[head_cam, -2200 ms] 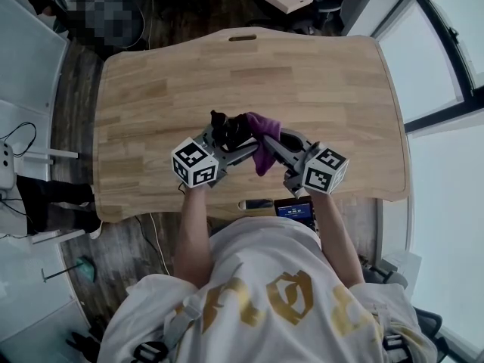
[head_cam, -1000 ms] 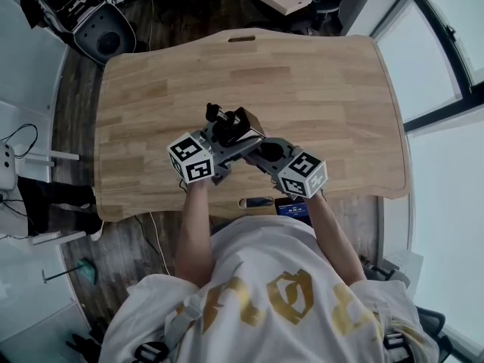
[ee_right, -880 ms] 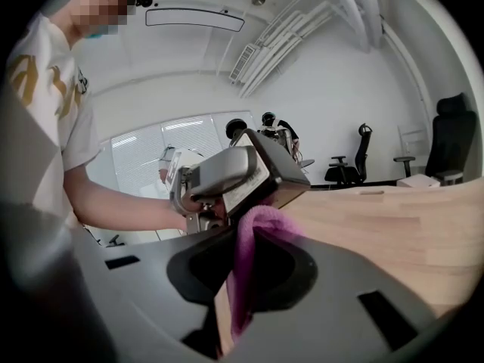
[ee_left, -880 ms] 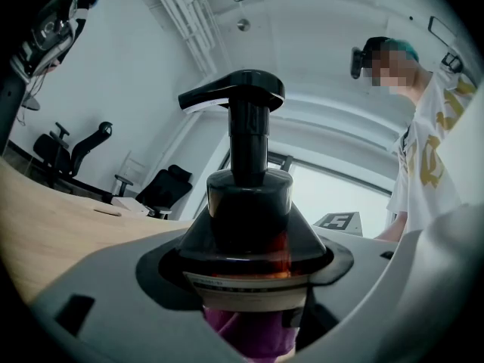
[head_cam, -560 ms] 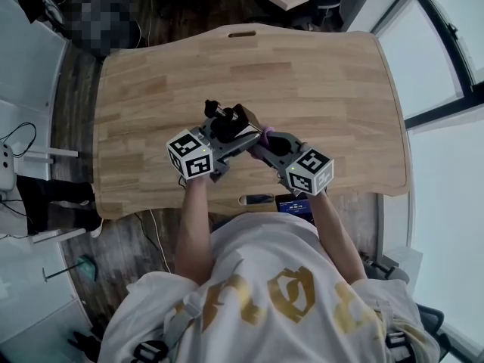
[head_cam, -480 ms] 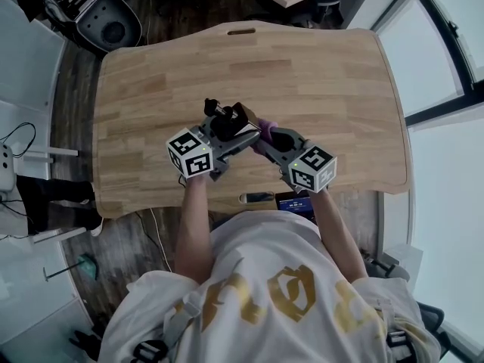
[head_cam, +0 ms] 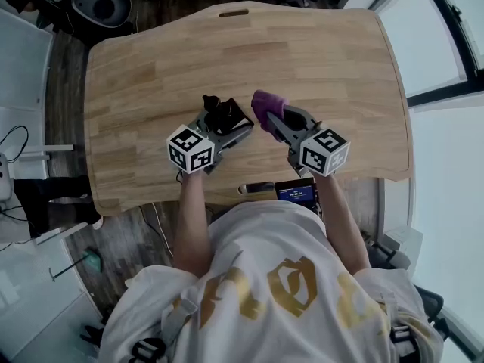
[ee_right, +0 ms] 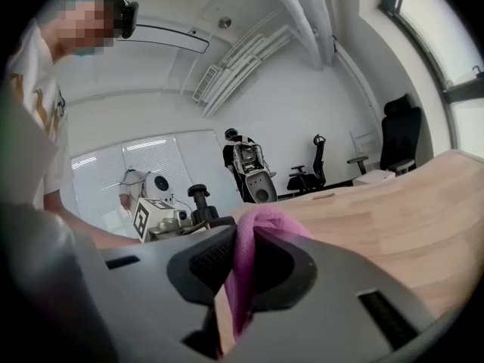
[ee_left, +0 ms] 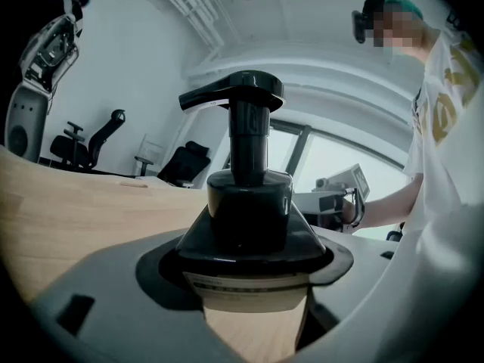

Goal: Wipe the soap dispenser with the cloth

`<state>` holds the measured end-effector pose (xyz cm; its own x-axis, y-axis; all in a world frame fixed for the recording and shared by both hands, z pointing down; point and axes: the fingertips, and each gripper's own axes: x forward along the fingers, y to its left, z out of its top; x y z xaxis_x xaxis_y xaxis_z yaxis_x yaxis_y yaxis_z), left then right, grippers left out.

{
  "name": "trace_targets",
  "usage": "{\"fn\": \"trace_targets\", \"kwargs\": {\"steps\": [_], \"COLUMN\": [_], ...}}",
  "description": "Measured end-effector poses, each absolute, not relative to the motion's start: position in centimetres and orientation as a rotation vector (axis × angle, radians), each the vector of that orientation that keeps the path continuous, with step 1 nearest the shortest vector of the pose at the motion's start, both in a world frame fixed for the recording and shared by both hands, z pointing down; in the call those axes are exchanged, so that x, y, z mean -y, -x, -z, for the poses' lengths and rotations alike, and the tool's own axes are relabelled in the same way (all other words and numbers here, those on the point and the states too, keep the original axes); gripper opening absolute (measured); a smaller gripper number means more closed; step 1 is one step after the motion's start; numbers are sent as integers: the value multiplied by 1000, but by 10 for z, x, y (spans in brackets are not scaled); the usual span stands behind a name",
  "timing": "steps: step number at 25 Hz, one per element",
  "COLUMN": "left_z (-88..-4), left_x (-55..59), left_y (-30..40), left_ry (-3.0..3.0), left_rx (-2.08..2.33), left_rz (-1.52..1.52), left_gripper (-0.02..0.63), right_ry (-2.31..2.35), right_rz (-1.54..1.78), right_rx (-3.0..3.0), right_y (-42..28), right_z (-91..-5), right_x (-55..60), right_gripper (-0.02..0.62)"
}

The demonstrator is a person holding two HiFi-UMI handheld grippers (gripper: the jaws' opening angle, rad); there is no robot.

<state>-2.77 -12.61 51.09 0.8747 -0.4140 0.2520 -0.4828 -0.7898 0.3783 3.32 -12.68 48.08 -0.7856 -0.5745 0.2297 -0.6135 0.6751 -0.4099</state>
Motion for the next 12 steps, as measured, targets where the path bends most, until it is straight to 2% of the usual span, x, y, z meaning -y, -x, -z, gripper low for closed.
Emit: {"fn": "trace_targets", "kwargs": {"steps": [12], "left_z": [-578], "left_x": [142], "left_y": [7], "left_ry": [-2615], "left_rx": [592], "left_rz": [-510], "left_gripper": [351], "right_ry": [-1104], "right_rz": [-822], "right_rx": [2696], "right_y": [-62], "right_z": [-515], "right_x": [148], "right_gripper": [50]}}
